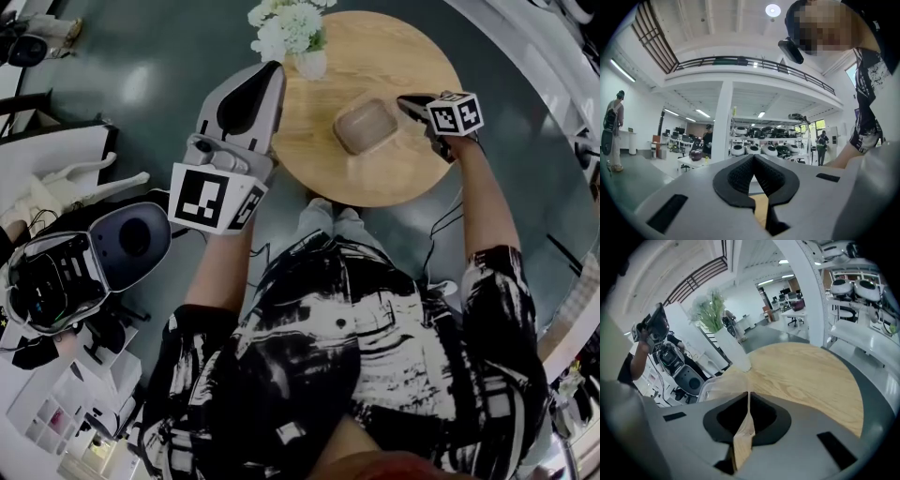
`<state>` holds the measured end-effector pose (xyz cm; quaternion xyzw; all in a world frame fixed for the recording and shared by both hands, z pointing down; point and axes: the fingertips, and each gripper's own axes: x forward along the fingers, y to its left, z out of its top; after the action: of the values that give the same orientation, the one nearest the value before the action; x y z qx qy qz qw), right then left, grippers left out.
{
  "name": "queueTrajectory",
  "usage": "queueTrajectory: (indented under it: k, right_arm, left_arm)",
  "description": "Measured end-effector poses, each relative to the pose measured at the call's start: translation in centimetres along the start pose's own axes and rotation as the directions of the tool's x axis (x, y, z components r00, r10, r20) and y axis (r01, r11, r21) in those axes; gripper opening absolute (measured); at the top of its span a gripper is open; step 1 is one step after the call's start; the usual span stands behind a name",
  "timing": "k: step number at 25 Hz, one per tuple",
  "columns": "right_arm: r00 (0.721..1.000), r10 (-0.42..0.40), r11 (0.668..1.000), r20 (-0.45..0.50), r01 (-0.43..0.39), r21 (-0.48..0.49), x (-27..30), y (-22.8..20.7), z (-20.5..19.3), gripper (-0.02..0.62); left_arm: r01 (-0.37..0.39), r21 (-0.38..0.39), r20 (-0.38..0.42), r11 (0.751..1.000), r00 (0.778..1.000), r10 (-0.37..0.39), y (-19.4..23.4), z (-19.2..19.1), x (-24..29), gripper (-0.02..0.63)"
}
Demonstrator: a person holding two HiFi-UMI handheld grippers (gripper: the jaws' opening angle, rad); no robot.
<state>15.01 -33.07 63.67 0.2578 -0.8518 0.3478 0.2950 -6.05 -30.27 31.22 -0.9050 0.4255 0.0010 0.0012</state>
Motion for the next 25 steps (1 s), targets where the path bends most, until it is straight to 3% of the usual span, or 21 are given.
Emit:
queueTrajectory:
  k: [5, 9, 13, 18, 20, 25]
  right_arm:
    - [0.981, -0.067, 0.988, 0.183, 0.092, -0.128, -5.5, 2.3, 5.7, 0.015]
    - [0.922, -0.162, 0.939, 0.352, 0.254, -0.233, -11.5, 5.7, 10.1, 0.015]
    - [0.813, -0.219, 0.864, 0.539, 0.418, -0.280, -18.2, 10.4, 15.0, 0.015]
    - [0.627, -0.223, 0.775, 0.746, 0.579, -0.255, -26.8, 16.9, 19.7, 0.015]
    - [0.566, -0.219, 0.753, 0.795, 0.616, -0.231, -29.4, 18.7, 20.5, 0.015]
    - [0.474, -0.215, 0.714, 0.854, 0.673, -0.194, -33.6, 21.4, 21.0, 0.015]
  left_arm:
    - [0.015, 0.023, 0.046, 1.000, 0.999, -0.016, -0.1, 1.6, 0.1, 0.000]
    - [0.015, 0.037, 0.078, 0.999, 0.997, -0.018, -0.2, 3.1, -0.5, 0.000]
    - [0.008, 0.049, 0.114, 0.999, 0.993, -0.014, 0.3, 4.7, -1.2, 0.000]
    - [0.006, 0.063, 0.140, 0.998, 0.990, -0.015, 0.3, 7.0, -1.3, 0.000]
    - [0.011, 0.069, 0.143, 0.998, 0.989, -0.021, -0.1, 7.8, -1.0, 0.000]
    - [0.025, 0.091, 0.160, 0.996, 0.986, -0.039, -1.4, 9.8, -0.7, 0.000]
